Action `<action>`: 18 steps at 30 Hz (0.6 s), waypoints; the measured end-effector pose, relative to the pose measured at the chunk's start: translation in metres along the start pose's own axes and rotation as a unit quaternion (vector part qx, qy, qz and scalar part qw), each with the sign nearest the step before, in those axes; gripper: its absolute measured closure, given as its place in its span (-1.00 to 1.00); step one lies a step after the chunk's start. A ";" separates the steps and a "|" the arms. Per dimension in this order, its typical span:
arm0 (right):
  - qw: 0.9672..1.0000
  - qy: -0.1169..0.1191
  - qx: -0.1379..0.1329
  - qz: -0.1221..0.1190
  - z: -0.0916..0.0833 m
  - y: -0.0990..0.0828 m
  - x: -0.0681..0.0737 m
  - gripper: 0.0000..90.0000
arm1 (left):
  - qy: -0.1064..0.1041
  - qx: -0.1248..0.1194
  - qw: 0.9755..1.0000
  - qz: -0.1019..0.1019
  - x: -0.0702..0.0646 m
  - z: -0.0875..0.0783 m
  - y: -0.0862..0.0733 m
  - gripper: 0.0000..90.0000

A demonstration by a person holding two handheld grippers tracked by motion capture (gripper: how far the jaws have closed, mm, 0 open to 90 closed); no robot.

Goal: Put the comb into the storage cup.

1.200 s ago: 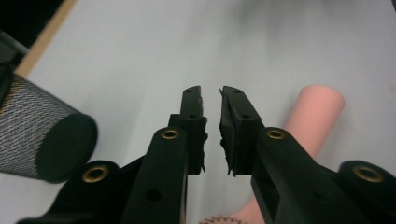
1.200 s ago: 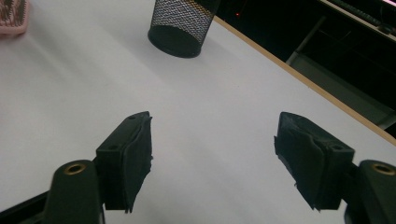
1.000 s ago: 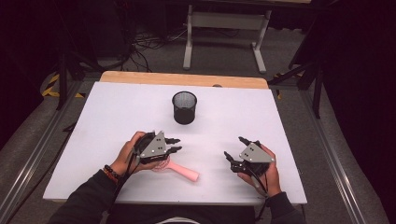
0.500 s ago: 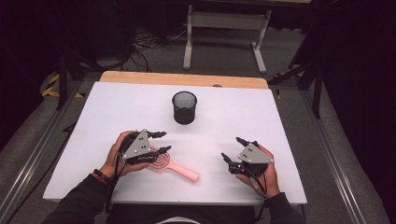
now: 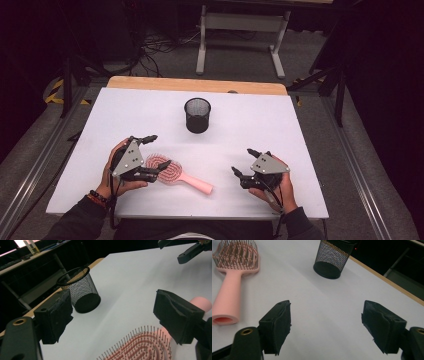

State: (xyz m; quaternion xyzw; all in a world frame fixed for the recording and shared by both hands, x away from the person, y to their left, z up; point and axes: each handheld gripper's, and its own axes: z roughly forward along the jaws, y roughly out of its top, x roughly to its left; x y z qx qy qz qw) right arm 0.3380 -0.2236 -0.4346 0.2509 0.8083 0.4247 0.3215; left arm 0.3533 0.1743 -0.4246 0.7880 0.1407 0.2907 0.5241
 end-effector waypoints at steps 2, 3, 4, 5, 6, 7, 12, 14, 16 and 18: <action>1.000 0.004 0.002 0.002 0.001 0.001 0.001 -0.49 | 0.007 0.000 1.000 -0.004 0.000 -0.004 -0.006 -0.67; 1.000 0.009 0.002 0.003 0.002 0.003 0.003 -0.49 | 0.007 0.002 1.000 0.000 0.001 -0.005 -0.008 -0.68; 1.000 0.011 0.001 0.003 0.003 0.003 0.003 -0.49 | 0.005 0.006 1.000 -0.003 0.001 -0.006 -0.009 -0.70; 1.000 0.013 0.001 0.005 0.003 0.004 0.004 -0.52 | 0.005 0.006 1.000 -0.004 0.002 -0.008 -0.011 -0.71; 1.000 0.013 0.001 0.005 0.004 0.005 0.006 -0.54 | 0.004 0.002 1.000 -0.009 0.002 -0.010 -0.013 -0.72; 1.000 0.016 0.001 0.003 0.004 0.007 0.007 -0.54 | 0.001 0.003 1.000 -0.010 0.002 -0.012 -0.015 -0.73; 1.000 0.014 0.010 0.002 0.008 0.014 0.013 -0.61 | 0.004 0.008 1.000 -0.021 0.000 -0.020 -0.024 -0.80; 1.000 0.005 0.025 -0.002 0.011 0.018 0.015 -0.67 | 0.005 0.009 1.000 -0.025 -0.001 -0.023 -0.028 -0.82; 1.000 0.008 0.030 -0.002 0.012 0.020 0.017 -0.70 | 0.002 0.011 1.000 -0.025 -0.002 -0.027 -0.031 -0.84; 0.999 0.009 0.033 -0.001 0.013 0.022 0.018 -0.73 | 0.005 0.012 1.000 -0.021 -0.003 -0.030 -0.032 -0.86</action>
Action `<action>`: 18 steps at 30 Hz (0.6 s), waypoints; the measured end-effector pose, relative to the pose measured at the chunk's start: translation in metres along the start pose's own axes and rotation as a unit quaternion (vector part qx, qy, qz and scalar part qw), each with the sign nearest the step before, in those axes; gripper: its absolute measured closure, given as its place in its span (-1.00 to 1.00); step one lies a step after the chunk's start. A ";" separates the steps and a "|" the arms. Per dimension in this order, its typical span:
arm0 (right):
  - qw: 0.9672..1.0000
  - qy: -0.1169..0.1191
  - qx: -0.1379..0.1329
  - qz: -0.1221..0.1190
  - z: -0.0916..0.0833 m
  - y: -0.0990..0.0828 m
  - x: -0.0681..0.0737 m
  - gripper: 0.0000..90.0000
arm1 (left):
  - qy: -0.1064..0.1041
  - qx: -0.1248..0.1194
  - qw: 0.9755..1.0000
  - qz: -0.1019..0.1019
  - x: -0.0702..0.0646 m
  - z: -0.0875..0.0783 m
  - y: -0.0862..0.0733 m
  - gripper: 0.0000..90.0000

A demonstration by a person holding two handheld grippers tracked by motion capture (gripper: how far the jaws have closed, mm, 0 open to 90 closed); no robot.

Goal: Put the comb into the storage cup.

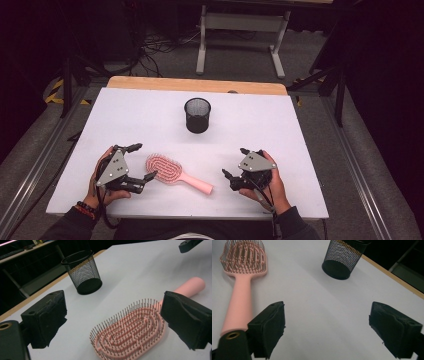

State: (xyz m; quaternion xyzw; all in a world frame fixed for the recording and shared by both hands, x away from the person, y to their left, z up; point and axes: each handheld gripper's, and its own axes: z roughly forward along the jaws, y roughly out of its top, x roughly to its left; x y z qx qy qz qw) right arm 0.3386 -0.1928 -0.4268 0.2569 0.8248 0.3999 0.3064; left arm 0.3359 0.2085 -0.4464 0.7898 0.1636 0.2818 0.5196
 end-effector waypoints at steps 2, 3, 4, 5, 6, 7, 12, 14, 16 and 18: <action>1.000 0.007 0.005 0.007 0.003 0.004 0.002 -0.74 | -0.002 0.002 1.000 -0.008 0.000 -0.004 -0.004 -0.85; 1.000 0.014 0.008 0.013 0.004 0.006 0.004 -0.74 | -0.001 0.002 1.000 -0.012 0.000 -0.005 -0.007 -0.85; 1.000 0.023 0.010 0.015 0.006 0.008 0.005 -0.74 | 0.001 0.003 1.000 -0.010 0.000 -0.007 -0.009 -0.85; 0.999 0.032 0.013 0.012 0.008 0.009 0.007 -0.74 | 0.000 0.006 1.000 -0.012 0.000 -0.008 -0.010 -0.85; 0.999 0.039 0.018 0.010 0.010 0.011 0.010 -0.74 | -0.003 0.007 1.000 -0.016 0.000 -0.010 -0.012 -0.86; 0.999 0.046 0.021 0.009 0.012 0.013 0.012 -0.74 | -0.003 0.008 1.000 -0.018 0.000 -0.011 -0.013 -0.86; 0.998 0.057 0.031 0.016 0.022 0.024 0.021 -0.79 | -0.003 0.020 1.000 -0.021 -0.003 -0.016 -0.020 -0.86; 0.997 0.069 0.037 0.012 0.026 0.029 0.026 -0.79 | -0.004 0.020 0.999 -0.025 -0.004 -0.017 -0.021 -0.86; 0.996 0.083 0.043 0.011 0.031 0.034 0.031 -0.79 | -0.006 0.019 0.999 -0.025 -0.004 -0.019 -0.022 -0.86; 0.993 0.101 0.055 0.010 0.038 0.038 0.037 -0.79 | -0.004 0.020 0.999 -0.032 -0.003 -0.021 -0.023 -0.87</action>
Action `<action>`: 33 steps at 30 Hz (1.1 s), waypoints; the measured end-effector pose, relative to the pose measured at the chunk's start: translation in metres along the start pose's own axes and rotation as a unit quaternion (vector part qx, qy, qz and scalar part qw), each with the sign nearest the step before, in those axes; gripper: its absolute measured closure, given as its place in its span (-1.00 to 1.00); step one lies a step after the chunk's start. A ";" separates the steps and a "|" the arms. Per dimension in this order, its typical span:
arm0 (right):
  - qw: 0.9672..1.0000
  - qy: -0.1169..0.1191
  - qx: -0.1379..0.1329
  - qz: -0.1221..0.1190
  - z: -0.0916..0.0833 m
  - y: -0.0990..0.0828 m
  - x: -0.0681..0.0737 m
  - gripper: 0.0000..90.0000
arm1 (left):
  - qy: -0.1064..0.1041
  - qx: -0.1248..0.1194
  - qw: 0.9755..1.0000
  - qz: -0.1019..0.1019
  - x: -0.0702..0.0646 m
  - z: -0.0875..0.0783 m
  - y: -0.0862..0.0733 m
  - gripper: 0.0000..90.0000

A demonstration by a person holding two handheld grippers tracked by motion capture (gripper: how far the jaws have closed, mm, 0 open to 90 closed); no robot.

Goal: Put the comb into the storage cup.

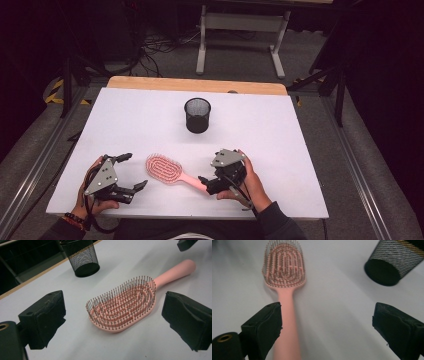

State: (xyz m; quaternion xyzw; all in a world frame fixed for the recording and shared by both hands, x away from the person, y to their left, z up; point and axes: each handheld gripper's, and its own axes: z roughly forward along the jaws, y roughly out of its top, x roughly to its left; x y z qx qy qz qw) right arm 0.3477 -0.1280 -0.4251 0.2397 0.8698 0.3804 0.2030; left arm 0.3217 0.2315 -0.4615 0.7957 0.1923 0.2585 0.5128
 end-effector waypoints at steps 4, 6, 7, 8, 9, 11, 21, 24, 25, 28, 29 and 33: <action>0.999 0.025 0.025 -0.013 0.014 0.009 0.009 -0.77 | 0.001 -0.006 1.000 -0.010 0.004 -0.003 -0.002 -0.87; 0.998 0.038 0.046 -0.028 0.023 0.015 0.016 -0.71 | 0.000 -0.011 1.000 -0.014 0.005 -0.003 -0.002 -0.88; 0.997 0.039 0.052 -0.030 0.026 0.017 0.018 -0.71 | -0.001 -0.011 1.000 -0.013 0.005 -0.003 -0.002 -0.88; 0.997 0.043 0.058 -0.032 0.030 0.019 0.021 -0.69 | -0.001 -0.011 1.000 -0.012 0.005 -0.003 -0.002 -0.88; 0.997 0.043 0.058 -0.032 0.030 0.019 0.021 -0.69 | -0.001 -0.011 1.000 -0.012 0.005 -0.003 -0.002 -0.88; 0.995 0.043 0.079 -0.040 0.041 0.022 0.026 -0.62 | -0.002 -0.011 1.000 -0.012 0.006 -0.004 -0.003 -0.88; 0.989 0.065 0.126 -0.037 0.066 0.029 0.029 -0.14 | -0.007 -0.009 1.000 -0.013 0.007 -0.004 -0.003 -0.88; 0.987 0.076 0.140 -0.036 0.071 0.030 0.027 -0.05 | -0.008 -0.010 1.000 -0.014 0.007 -0.004 -0.003 -0.88; 0.986 0.077 0.145 -0.032 0.073 0.031 0.027 0.02 | -0.008 -0.010 1.000 -0.015 0.007 -0.004 -0.003 -0.88; 0.984 0.090 0.151 -0.030 0.076 0.032 0.026 0.18 | -0.010 -0.010 1.000 -0.016 0.008 -0.003 -0.003 -0.88; 0.983 0.094 0.153 -0.029 0.076 0.032 0.026 0.23 | -0.010 -0.010 1.000 -0.016 0.008 -0.003 -0.003 -0.88; 0.981 0.101 0.159 -0.037 0.076 0.034 0.029 0.44 | -0.009 -0.010 1.000 -0.018 0.008 -0.002 -0.004 -0.88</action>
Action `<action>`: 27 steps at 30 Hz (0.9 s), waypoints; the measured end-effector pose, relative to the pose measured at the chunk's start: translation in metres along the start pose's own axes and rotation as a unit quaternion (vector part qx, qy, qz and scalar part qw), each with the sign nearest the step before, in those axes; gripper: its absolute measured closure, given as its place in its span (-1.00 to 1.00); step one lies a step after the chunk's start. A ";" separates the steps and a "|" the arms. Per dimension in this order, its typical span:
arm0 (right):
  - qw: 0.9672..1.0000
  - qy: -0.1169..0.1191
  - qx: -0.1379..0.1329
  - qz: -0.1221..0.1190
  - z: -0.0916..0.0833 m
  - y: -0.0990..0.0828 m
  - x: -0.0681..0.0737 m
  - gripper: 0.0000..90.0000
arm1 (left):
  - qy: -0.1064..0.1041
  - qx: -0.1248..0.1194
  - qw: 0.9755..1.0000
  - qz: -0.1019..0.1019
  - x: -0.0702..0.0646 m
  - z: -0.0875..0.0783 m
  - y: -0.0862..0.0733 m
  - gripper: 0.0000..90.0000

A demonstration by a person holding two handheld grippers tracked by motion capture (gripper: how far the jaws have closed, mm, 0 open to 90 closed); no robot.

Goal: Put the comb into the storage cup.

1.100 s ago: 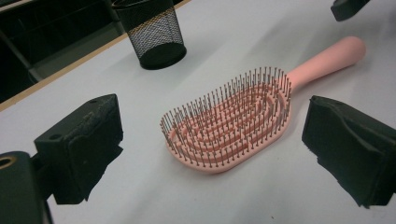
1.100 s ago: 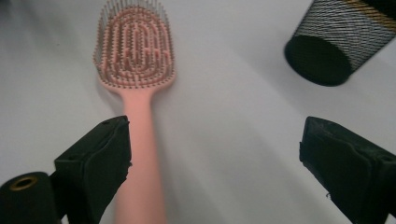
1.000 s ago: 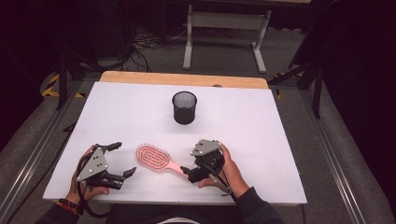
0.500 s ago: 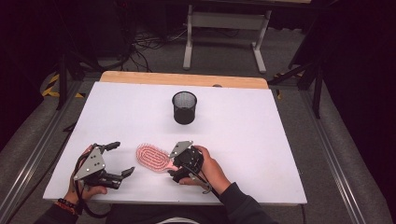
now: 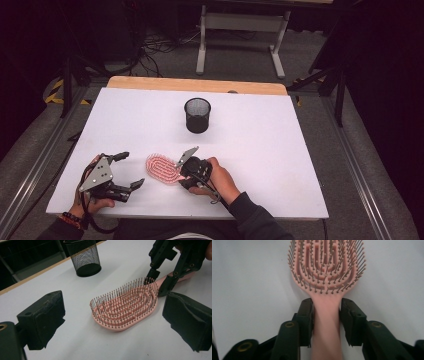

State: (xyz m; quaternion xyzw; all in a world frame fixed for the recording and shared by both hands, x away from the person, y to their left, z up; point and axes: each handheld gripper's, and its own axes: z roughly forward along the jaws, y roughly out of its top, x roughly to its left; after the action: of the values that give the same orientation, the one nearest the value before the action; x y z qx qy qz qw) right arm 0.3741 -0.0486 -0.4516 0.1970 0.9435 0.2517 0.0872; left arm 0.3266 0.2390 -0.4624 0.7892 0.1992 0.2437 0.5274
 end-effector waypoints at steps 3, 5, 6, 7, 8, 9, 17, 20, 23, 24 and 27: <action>1.000 -0.001 -0.003 -0.007 0.000 0.000 0.002 0.52 | -0.001 0.002 1.000 -0.001 0.000 0.000 0.000 -0.89; 1.000 0.000 -0.007 -0.006 0.000 -0.002 0.002 0.52 | -0.003 0.002 1.000 -0.004 0.000 0.001 0.000 -0.89; 1.000 0.001 -0.010 -0.004 0.000 -0.002 0.002 0.52 | -0.001 0.004 1.000 -0.002 0.001 0.002 -0.001 -0.89; 1.000 0.002 -0.015 -0.004 0.000 -0.004 0.002 0.53 | -0.001 0.004 1.000 -0.002 0.001 0.002 -0.001 -0.89; 1.000 0.000 -0.019 -0.006 0.000 -0.005 0.002 0.53 | -0.002 0.005 1.000 -0.007 0.001 0.002 -0.001 -0.89; 1.000 -0.002 -0.023 -0.005 -0.001 -0.006 0.003 0.53 | -0.002 0.005 1.000 -0.007 0.001 0.002 -0.001 -0.89; 0.999 -0.030 -0.045 -0.002 -0.005 -0.011 0.003 0.53 | 0.012 0.003 1.000 -0.009 0.002 0.003 -0.001 -0.89; 0.997 -0.038 -0.059 0.005 -0.011 -0.013 0.000 0.53 | 0.011 0.004 1.000 -0.010 0.002 0.003 -0.001 -0.89; 0.996 -0.048 -0.074 0.008 -0.016 -0.014 -0.002 0.53 | 0.009 0.001 1.000 -0.014 0.001 0.003 -0.001 -0.89; 0.995 -0.051 -0.079 0.010 -0.018 -0.015 -0.002 0.53 | 0.010 0.001 1.000 -0.012 0.002 0.002 -0.001 -0.89; 0.994 -0.058 -0.093 0.014 -0.023 -0.016 -0.003 0.53 | 0.009 0.001 1.000 -0.015 0.002 0.002 -0.001 -0.88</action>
State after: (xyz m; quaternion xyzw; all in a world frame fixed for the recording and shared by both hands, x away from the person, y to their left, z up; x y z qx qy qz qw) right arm 0.3657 -0.0724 -0.4396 0.2153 0.9067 0.3272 0.1567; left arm 0.3294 0.2388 -0.4634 0.7847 0.2160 0.2422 0.5281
